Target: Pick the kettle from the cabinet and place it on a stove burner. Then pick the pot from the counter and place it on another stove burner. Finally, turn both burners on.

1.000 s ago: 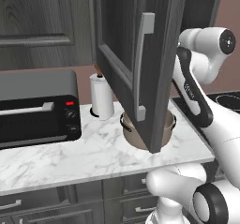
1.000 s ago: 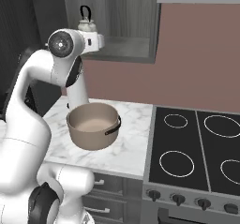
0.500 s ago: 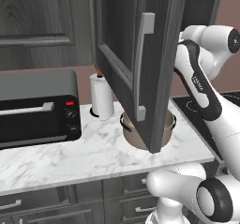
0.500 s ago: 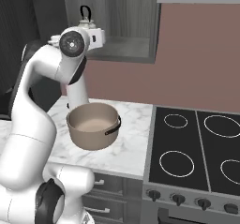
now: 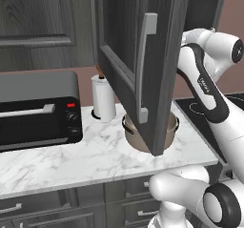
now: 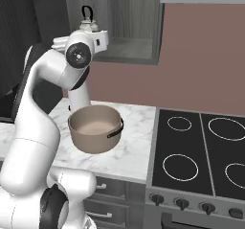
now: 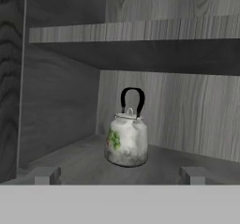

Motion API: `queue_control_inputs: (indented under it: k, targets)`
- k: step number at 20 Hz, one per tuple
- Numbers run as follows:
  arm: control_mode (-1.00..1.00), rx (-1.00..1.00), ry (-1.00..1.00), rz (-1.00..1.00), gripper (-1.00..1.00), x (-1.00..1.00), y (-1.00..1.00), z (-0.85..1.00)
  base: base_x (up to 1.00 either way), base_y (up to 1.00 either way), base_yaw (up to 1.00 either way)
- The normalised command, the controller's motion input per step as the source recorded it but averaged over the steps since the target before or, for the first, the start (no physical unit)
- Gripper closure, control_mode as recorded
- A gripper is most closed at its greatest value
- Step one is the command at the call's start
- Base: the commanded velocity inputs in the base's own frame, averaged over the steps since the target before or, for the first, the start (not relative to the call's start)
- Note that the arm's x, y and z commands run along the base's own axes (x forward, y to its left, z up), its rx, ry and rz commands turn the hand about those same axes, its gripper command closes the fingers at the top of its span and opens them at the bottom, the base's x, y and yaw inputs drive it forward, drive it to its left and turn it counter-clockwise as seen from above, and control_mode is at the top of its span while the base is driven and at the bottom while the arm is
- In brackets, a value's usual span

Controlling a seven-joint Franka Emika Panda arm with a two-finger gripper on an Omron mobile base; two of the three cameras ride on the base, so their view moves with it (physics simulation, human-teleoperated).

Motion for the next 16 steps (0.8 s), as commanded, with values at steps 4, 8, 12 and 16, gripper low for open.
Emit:
queue_control_inputs:
  k: [4,8,12,16]
  targets:
    - [-1.00,0.00,0.00,0.00,-1.00,0.00,0.00,0.00,0.00,0.00,0.00]
    - [-1.00,0.00,0.00,0.00,-1.00,0.00,0.00,0.00,0.00,0.00,0.00]
    - [-1.00,0.00,0.00,0.00,-1.00,0.00,0.05,0.00,0.00,0.00,0.00]
    - [-1.00,-0.01,0.00,0.00,-1.00,0.05,0.20,0.00,0.00,0.00,0.00]
